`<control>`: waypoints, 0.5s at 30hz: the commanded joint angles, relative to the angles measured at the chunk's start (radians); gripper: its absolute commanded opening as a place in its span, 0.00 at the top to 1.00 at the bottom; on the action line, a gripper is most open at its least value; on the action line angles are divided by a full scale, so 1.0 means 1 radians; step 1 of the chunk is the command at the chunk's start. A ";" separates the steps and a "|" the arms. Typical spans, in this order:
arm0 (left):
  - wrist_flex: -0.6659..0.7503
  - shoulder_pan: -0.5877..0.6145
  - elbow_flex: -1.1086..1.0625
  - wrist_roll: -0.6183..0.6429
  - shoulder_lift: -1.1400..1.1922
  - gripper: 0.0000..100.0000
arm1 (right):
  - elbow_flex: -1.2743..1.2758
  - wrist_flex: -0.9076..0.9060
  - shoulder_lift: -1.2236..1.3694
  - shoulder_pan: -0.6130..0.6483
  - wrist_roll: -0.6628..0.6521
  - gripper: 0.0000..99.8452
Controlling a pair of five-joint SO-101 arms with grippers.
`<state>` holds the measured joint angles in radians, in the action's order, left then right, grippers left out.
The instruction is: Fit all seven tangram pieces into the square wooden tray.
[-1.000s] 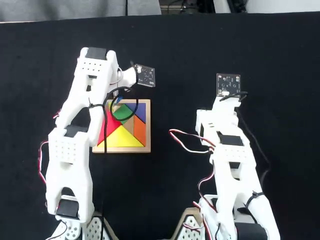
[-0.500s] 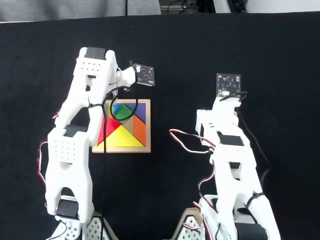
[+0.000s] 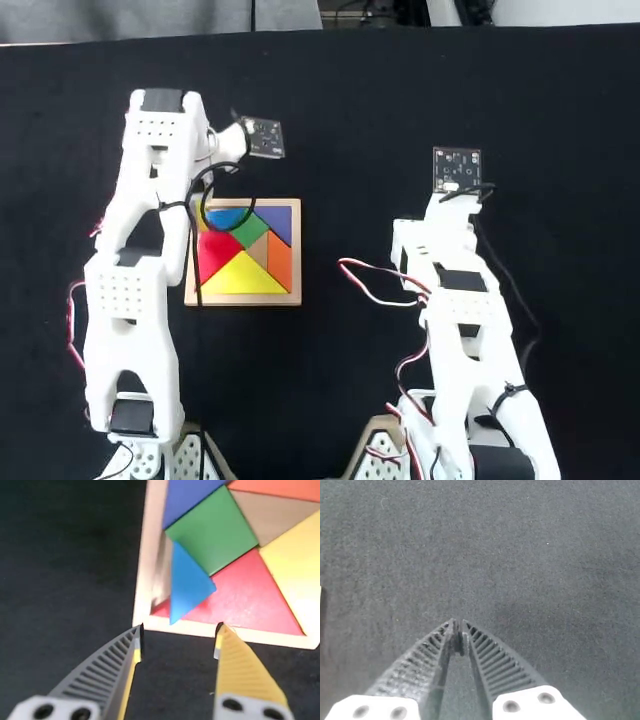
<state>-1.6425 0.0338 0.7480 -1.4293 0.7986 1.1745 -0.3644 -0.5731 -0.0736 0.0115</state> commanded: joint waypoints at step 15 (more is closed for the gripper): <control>0.169 0.013 0.056 0.018 0.035 0.76 | -0.054 0.023 -0.038 0.017 -0.012 0.99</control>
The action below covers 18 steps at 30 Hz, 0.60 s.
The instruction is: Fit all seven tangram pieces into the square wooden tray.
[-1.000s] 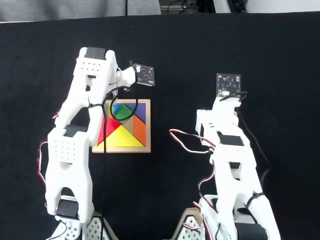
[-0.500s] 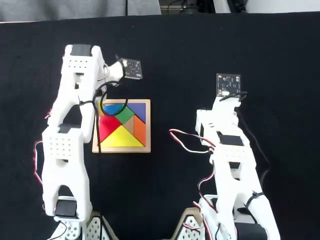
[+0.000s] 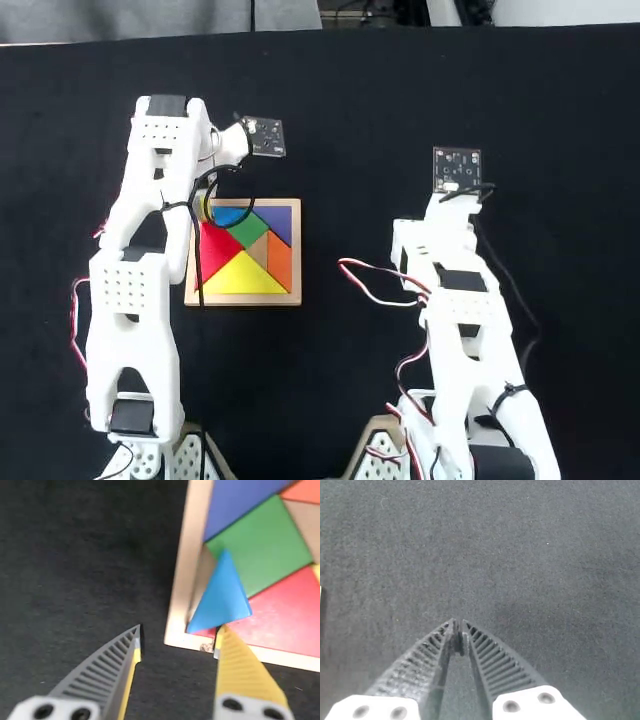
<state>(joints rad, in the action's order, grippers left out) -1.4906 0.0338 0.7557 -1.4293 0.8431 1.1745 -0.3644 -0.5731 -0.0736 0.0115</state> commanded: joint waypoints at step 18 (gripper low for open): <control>-0.269 -0.050 0.228 0.199 -0.215 0.88 | -0.054 0.023 -0.042 0.018 -0.044 0.99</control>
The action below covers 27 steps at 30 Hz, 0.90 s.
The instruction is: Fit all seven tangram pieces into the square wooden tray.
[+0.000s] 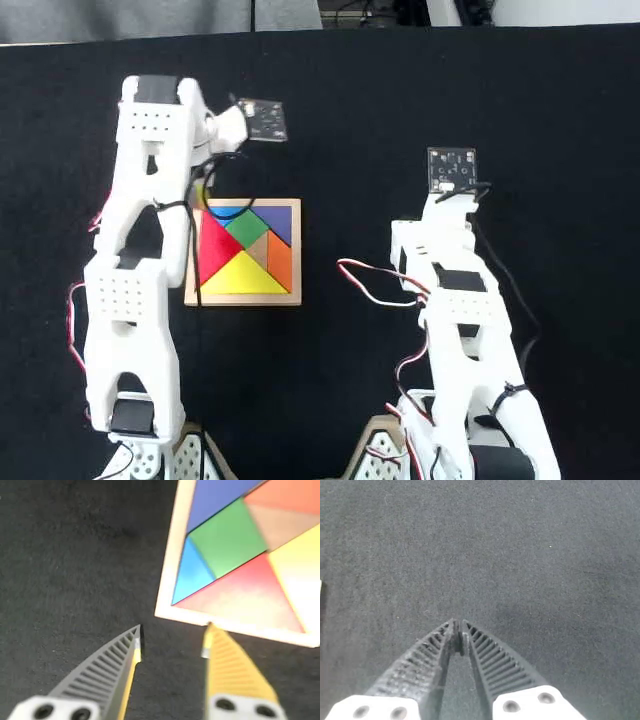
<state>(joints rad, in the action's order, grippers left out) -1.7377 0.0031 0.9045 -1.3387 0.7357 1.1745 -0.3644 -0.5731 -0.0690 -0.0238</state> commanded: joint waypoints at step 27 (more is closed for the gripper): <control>-0.021 0.182 -0.291 1.204 -1.324 0.97 | -0.605 -0.787 -0.593 0.014 -0.011 0.99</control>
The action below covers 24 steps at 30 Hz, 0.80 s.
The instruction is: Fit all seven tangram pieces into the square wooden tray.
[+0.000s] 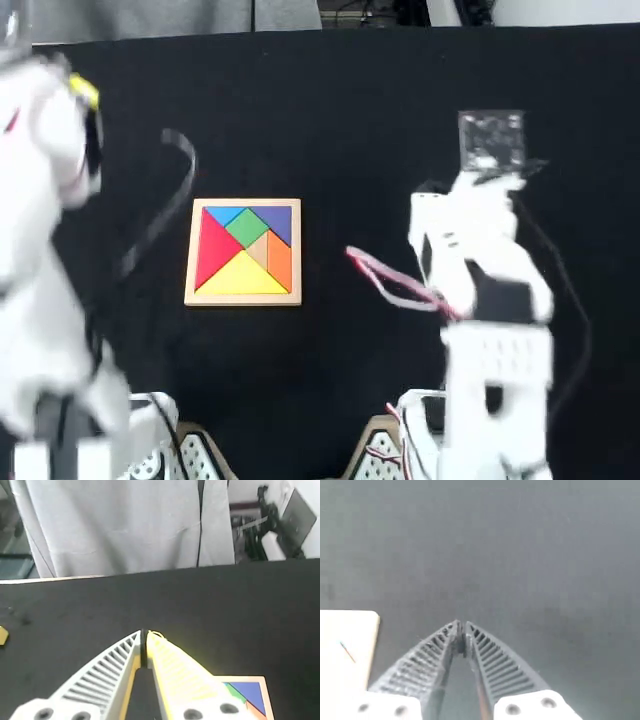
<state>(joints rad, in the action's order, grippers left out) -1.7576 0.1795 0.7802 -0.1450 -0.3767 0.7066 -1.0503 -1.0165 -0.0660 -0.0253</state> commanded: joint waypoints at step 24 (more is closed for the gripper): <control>0.855 0.012 -2.181 -0.023 -1.428 0.97 | 0.627 0.203 -0.849 0.006 -0.080 0.99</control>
<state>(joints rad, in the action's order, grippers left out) -1.0027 0.1872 -1.3096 -0.1665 -1.7960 1.2589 -0.9337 -1.8067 -0.0675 -0.1020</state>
